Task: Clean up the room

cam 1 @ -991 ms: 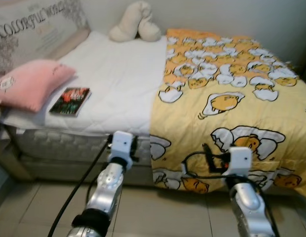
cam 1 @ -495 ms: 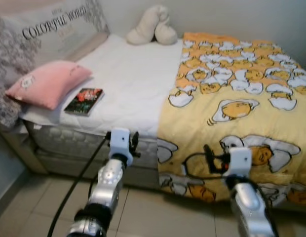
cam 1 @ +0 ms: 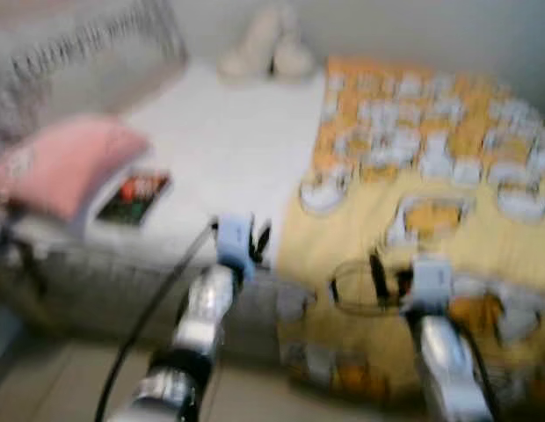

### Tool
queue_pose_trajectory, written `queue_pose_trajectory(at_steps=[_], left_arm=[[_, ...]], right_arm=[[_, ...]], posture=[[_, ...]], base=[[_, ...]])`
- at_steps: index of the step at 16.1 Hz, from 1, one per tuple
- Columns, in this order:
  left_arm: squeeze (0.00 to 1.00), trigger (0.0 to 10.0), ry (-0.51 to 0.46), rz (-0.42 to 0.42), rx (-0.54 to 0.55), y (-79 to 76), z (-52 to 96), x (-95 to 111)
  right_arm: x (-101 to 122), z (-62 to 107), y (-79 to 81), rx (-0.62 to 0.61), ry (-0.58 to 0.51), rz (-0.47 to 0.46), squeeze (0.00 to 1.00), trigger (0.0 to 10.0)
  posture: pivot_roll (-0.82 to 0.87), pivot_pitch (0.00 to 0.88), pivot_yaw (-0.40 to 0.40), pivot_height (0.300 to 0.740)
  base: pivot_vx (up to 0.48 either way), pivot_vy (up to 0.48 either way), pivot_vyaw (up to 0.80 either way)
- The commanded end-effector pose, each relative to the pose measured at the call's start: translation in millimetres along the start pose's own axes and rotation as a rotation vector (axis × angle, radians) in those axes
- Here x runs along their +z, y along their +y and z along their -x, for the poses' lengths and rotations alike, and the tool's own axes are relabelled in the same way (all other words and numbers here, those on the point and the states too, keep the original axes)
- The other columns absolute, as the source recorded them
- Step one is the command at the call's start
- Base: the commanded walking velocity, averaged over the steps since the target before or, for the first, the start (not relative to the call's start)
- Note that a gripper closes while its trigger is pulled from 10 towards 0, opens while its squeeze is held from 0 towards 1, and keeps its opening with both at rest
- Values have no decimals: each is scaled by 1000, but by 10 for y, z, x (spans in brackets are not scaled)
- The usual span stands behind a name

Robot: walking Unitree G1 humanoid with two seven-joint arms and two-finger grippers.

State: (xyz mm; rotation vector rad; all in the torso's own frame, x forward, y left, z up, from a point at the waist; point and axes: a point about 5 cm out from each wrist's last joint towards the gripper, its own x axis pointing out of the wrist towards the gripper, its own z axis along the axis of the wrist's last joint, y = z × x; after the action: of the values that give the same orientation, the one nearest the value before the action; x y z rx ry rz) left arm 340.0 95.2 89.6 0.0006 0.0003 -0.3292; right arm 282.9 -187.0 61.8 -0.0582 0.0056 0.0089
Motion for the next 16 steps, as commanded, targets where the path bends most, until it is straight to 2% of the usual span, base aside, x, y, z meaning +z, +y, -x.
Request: queue_pose_trajectory(at_steps=[1,5,9,14,15,16], left_arm=[[0,10000,-5,-15,17,101,14,14],[0,10000,-7,-20,-5,80,-20,27],[0,10000,-12,-13,-3,83,-22,30],[0,10000,-7,-1,-6,27,23,-32],[0,10000,-8,0,-7,17,27,-35],[0,10000,-4,-50,73,90,34,-17]], right_arm=[[19,-19,70,11,-10,-21,0,10000],[-3,-8,28,-13,-3,-21,0,10000],[-8,18,-19,-28,-1,-7,0,10000],[71,11,-85,-35,-19,8,0,10000],[84,-6,-93,-34,-20,8,0,10000],[113,-191,-45,11,10,-8,0,10000]], posture=[[84,0,25,740],[75,0,23,740],[67,0,24,740],[61,0,11,740],[62,0,11,740],[91,34,8,740]], base=[[480,0,0],[480,0,0],[480,0,-642],[480,0,0],[480,0,0],[480,0,0]])
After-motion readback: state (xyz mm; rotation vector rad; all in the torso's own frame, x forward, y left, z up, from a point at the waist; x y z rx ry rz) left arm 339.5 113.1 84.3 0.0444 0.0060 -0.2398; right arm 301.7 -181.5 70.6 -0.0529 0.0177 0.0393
